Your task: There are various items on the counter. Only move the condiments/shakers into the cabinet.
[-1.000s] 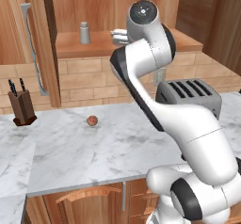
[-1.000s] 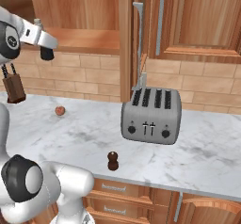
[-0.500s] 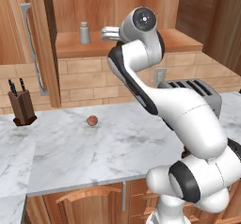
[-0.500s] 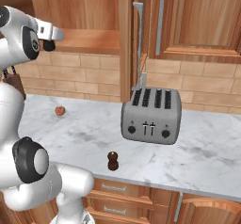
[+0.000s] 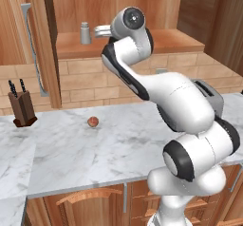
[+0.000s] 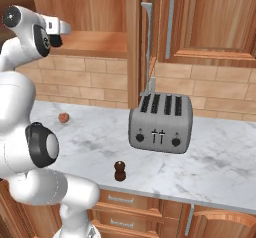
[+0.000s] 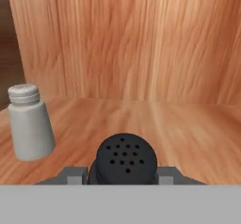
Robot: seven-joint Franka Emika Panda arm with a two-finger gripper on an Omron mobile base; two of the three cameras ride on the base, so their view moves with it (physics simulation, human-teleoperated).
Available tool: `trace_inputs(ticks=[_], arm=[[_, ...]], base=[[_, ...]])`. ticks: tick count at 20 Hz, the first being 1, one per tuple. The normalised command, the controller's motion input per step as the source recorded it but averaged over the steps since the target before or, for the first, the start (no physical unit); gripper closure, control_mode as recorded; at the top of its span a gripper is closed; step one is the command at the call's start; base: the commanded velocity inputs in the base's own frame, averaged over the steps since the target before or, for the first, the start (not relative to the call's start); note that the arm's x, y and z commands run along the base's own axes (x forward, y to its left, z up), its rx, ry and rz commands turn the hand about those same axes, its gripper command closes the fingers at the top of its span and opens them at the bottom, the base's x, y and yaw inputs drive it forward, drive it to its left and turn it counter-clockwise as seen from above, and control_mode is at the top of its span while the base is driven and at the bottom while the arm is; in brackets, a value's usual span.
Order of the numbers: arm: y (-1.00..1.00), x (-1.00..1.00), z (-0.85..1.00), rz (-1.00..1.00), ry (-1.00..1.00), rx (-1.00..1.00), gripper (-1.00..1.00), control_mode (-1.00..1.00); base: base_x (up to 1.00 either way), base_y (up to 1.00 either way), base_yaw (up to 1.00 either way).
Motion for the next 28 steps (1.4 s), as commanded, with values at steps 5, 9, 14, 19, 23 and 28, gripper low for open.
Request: trace_inputs(ticks=[5,9,14,19,23,28], arm=[[0.07,0.60,0.00,0.00,0.00,-0.09,1.00,-1.00],[0.00,0.61,-0.10,0.03,0.00,0.00,1.00,-1.00],[0.00,0.42,-0.26,0.05,0.00,0.00,1.00,-1.00],[0.00,0.32,-0.39,0.04,0.00,0.00,1.00,-1.00],[0.00,0.18,-0.32,0.03,0.00,0.00,-1.00,-1.00],[-0.04,0.00,-0.02,0.00,0.00,0.00,-1.00,-1.00]], base=[[0.00,0.00,0.00],[0.00,0.00,0.00],[0.00,0.00,0.00],[0.00,0.00,0.00],[0.00,0.00,0.00],[0.00,0.00,0.00]])
